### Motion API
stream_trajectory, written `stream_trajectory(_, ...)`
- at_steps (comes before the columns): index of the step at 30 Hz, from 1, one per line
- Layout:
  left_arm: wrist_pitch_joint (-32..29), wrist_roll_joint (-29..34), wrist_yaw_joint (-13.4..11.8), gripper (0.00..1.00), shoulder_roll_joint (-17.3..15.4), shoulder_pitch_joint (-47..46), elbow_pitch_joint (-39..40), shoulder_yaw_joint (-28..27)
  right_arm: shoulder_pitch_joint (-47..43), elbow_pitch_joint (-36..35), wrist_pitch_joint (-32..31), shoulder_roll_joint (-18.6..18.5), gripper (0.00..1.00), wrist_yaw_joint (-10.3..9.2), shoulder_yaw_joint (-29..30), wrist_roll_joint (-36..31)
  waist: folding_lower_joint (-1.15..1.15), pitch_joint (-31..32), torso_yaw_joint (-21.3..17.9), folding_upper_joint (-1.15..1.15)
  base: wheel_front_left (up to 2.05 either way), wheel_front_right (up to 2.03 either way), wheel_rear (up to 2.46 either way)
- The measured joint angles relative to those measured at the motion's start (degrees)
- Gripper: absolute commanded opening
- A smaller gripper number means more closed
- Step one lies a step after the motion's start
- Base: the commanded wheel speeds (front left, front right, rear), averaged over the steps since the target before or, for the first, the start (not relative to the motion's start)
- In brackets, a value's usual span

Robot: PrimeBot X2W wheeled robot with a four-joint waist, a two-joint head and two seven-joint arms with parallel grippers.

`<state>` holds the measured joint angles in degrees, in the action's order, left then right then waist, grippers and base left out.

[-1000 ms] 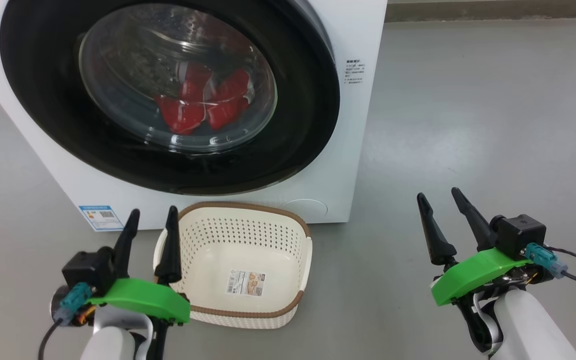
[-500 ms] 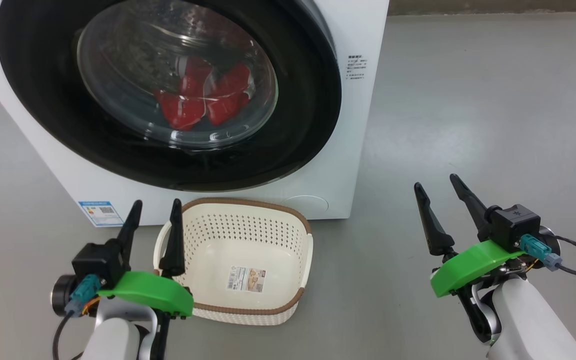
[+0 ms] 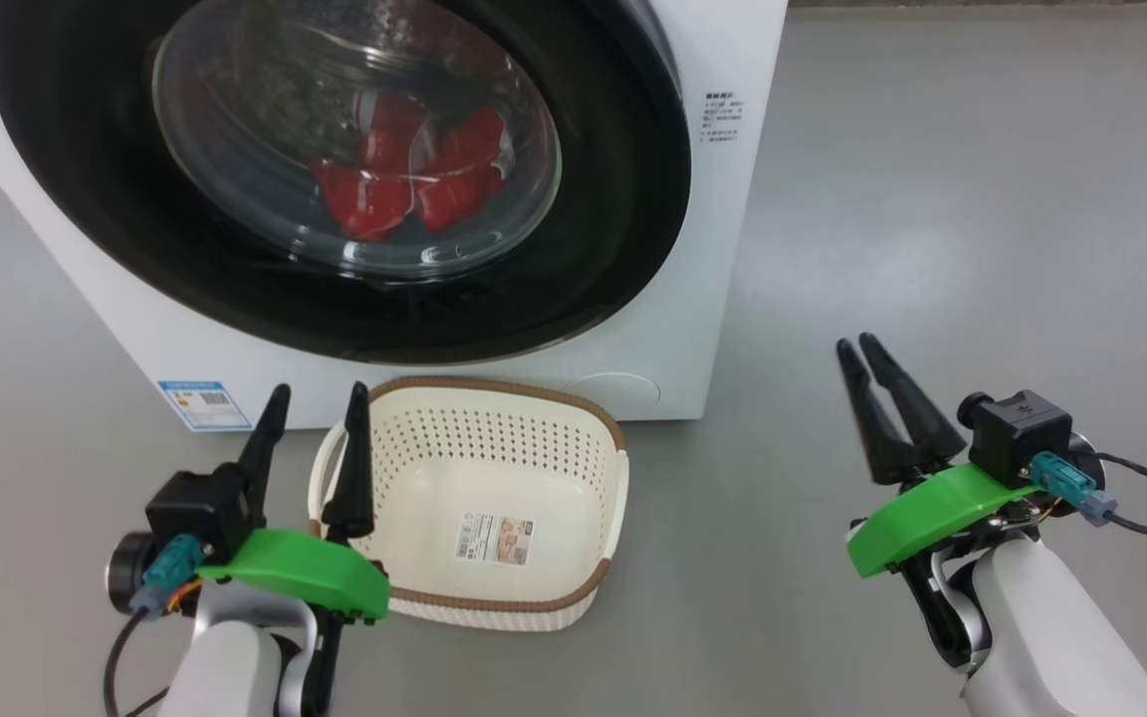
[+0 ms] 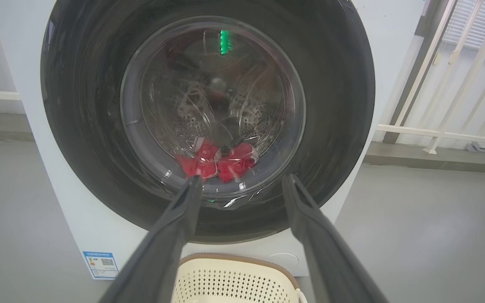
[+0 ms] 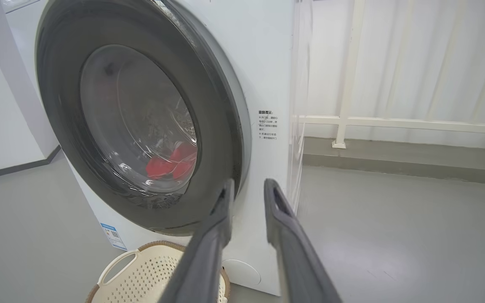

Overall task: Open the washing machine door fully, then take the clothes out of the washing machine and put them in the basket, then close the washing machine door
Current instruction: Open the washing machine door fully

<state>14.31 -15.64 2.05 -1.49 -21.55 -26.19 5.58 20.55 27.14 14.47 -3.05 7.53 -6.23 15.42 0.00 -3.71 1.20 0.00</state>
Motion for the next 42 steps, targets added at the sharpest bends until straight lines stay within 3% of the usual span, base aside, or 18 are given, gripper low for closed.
stream_trajectory(4, 0.0, 0.0, 0.1, 1.00, 0.0, -0.1, 0.5, 0.3, 0.1, 0.0, 0.0, 0.0, 0.00, 0.00, -0.1, 3.0, 0.00, -1.0, 0.2, 0.00, 0.00, 0.00, 0.00)
stream_trajectory(9, 0.0, -0.6, 0.5, 1.00, 0.0, -1.0, 2.8, 1.1, 4.2, 0.3, 0.0, -0.2, 0.00, 0.00, -1.6, 16.5, 0.00, -3.2, 1.1, 0.00, 0.00, 0.00, 0.00)
stream_trajectory(15, 0.0, -1.4, 0.5, 1.00, 0.0, -1.2, 4.8, 1.5, 8.0, 0.0, -1.4, -0.6, 0.00, 0.00, -2.4, 26.2, 0.00, -5.7, 1.8, 0.00, 0.00, 0.00, 0.00)
stream_trajectory(26, 0.3, -3.1, 0.5, 1.00, 0.0, -4.5, 9.5, 3.4, 15.5, -5.6, -9.9, -6.5, 0.00, -0.01, -3.6, 48.0, 0.00, -12.4, 3.9, 0.00, 0.00, 0.00, 0.00)
stream_trajectory(33, 0.3, -3.1, 0.4, 1.00, 0.0, -4.8, 11.5, 4.5, 21.1, -6.5, -17.8, -8.2, 0.00, -0.01, -1.1, 62.5, 0.00, -16.6, 5.7, 0.00, 0.00, 0.00, 0.00)
stream_trajectory(42, 0.3, -3.1, 0.3, 1.00, 0.0, -6.1, 13.2, 6.5, 28.3, -5.4, -28.0, -8.9, 0.00, -0.04, 1.5, 74.5, 0.00, -21.3, 7.2, 0.00, 0.00, 0.00, 0.00)
